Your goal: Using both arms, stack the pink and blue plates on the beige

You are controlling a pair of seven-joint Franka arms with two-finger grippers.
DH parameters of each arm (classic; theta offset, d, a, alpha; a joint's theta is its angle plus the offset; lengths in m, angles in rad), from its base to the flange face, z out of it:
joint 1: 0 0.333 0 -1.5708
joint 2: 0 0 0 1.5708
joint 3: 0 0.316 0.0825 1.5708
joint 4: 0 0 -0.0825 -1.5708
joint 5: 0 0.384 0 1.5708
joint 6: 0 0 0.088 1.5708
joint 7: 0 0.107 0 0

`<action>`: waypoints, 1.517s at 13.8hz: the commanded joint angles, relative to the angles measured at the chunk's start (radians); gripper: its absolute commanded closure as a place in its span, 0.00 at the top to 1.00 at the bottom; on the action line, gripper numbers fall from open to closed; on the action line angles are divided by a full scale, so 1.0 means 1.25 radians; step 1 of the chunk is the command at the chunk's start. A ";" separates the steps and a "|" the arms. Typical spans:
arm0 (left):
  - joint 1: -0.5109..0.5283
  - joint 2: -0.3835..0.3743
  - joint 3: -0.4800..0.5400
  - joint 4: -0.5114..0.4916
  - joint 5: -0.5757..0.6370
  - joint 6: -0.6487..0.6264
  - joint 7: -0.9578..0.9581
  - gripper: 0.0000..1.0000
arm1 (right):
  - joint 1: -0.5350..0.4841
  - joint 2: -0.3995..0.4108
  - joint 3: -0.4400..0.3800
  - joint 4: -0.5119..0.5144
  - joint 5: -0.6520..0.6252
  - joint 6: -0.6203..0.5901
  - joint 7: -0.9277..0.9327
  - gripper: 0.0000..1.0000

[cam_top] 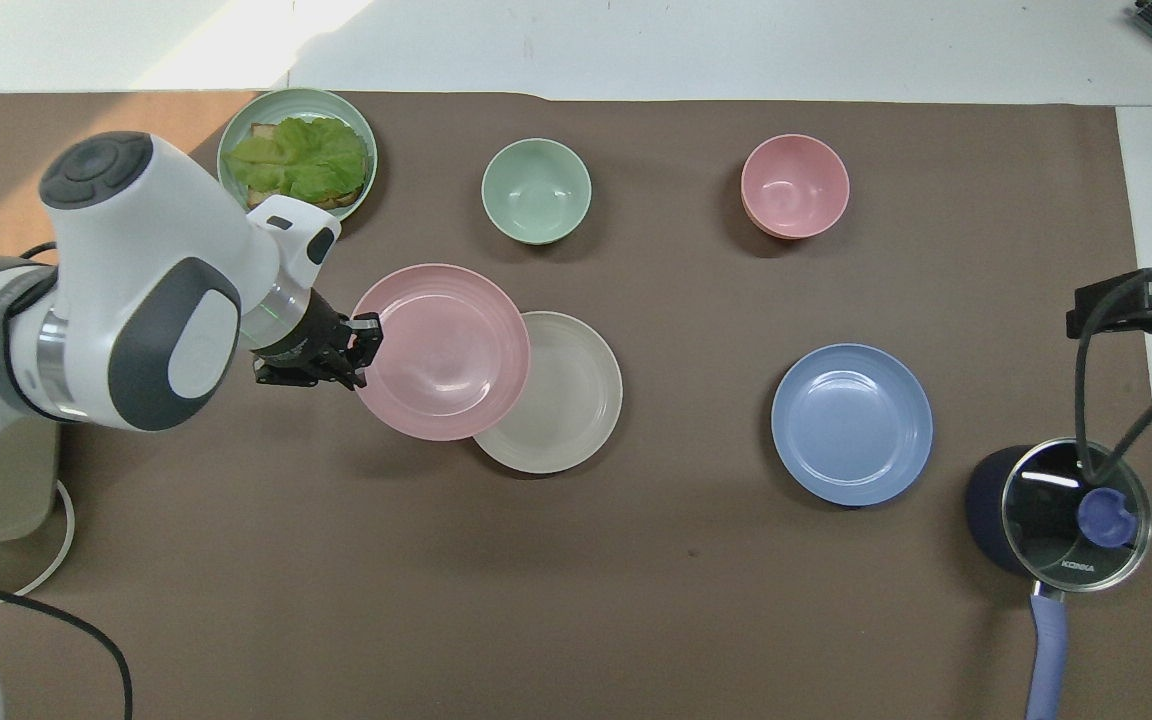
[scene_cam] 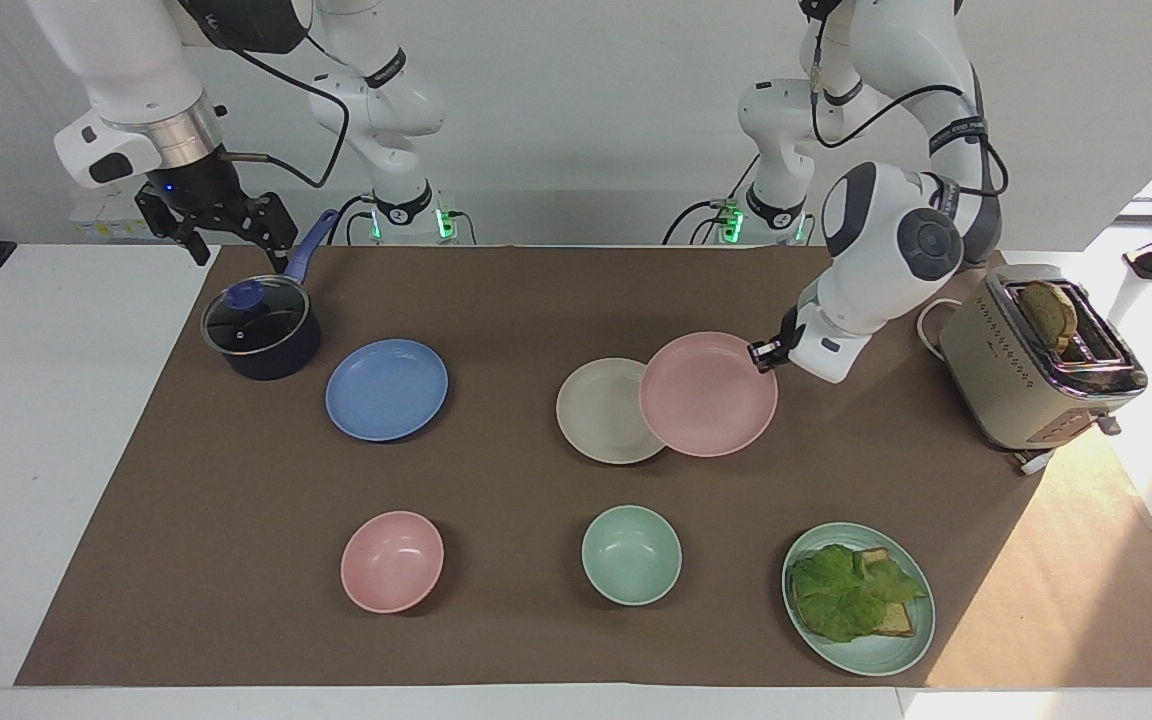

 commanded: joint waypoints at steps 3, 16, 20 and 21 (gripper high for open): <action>-0.101 -0.018 0.014 -0.117 -0.015 0.182 -0.032 0.00 | -0.007 -0.013 0.004 -0.014 0.000 0.016 -0.015 1.00; 0.046 -0.021 0.024 -0.077 0.096 0.163 0.079 1.00 | -0.047 -0.060 -0.003 -0.234 0.065 0.190 -0.084 1.00; 0.108 -0.037 0.024 -0.040 0.176 0.124 0.166 1.00 | -0.075 -0.054 -0.003 -0.431 0.135 0.431 -0.163 1.00; 0.119 -0.048 0.024 -0.025 0.193 0.101 0.205 1.00 | -0.076 -0.048 -0.003 -0.479 0.157 0.486 -0.184 1.00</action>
